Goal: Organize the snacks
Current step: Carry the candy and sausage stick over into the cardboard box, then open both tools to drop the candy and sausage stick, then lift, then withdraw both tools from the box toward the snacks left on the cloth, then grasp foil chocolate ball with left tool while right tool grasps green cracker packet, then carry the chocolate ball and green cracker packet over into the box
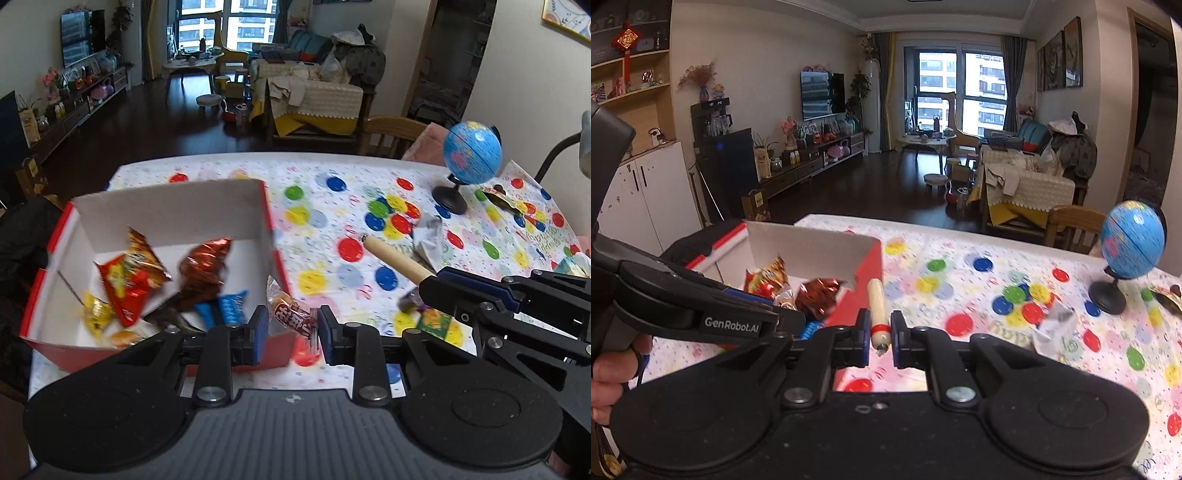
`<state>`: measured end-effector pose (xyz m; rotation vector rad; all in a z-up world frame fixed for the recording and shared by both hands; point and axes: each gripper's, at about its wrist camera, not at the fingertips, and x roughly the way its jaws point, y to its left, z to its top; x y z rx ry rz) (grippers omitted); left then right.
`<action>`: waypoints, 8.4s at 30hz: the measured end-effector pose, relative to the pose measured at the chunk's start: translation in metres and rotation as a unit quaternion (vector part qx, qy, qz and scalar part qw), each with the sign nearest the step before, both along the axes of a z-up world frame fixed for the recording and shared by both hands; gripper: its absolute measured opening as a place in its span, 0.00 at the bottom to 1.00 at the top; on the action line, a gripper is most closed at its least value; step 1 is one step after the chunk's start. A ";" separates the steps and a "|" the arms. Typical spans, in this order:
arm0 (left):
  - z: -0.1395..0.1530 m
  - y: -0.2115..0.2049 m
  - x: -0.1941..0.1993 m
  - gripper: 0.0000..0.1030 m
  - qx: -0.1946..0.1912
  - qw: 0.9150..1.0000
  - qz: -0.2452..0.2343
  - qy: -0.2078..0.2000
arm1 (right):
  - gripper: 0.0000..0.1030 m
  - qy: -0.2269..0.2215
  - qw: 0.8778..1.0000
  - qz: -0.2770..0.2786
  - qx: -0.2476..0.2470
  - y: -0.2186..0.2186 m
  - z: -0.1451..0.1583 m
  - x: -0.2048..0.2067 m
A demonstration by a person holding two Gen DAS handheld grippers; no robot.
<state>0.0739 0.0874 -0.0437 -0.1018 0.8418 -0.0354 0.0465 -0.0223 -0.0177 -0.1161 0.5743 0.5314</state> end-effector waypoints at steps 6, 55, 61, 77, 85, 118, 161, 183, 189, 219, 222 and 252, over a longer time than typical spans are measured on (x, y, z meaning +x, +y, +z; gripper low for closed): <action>0.008 0.038 -0.001 0.28 0.004 1.000 0.002 -0.004 | 0.08 -0.008 1.000 -0.001 -0.001 0.037 0.005 -0.001; -0.085 0.162 0.067 0.28 0.045 0.994 -0.003 0.103 | 0.09 0.099 0.992 0.017 -0.078 0.190 -0.086 0.064; -0.092 0.158 0.068 0.28 0.048 0.992 -0.003 0.114 | 0.15 0.114 0.991 0.016 -0.073 0.187 -0.088 0.065; -0.074 0.157 0.048 0.38 0.031 0.994 0.006 0.100 | 0.30 0.126 0.991 0.001 -0.041 0.170 -0.076 0.050; -0.054 0.155 0.032 0.44 0.025 0.997 0.008 0.075 | 0.41 0.110 0.993 -0.015 -0.028 0.157 -0.061 0.036; 0.020 0.119 -0.013 0.78 -0.019 0.999 -0.019 -0.028 | 0.98 -0.003 0.994 -0.091 0.062 0.082 0.007 -0.020; -0.045 -0.101 0.045 0.97 -0.038 0.995 -0.088 0.027 | 0.98 0.055 0.982 -0.183 0.011 -0.114 -0.063 -0.006; -0.086 -0.101 0.087 0.97 0.050 0.998 -0.016 0.035 | 0.91 0.148 0.970 -0.191 -0.028 -0.096 -0.151 0.083; -0.090 -0.103 0.093 0.96 0.062 0.997 -0.016 0.034 | 0.89 0.146 0.965 -0.212 -0.045 -0.085 -0.158 0.089; -0.136 -0.174 0.128 0.84 0.053 0.989 -0.119 0.071 | 0.39 0.129 0.962 -0.231 -0.061 -0.147 -0.146 0.072; -0.141 -0.180 0.133 0.72 0.053 0.988 -0.121 0.077 | 0.38 0.134 0.961 -0.236 -0.054 -0.151 -0.147 0.072; -0.111 -0.153 0.099 0.27 0.007 0.993 -0.103 0.059 | 0.29 0.139 0.959 -0.244 -0.039 -0.152 -0.135 0.058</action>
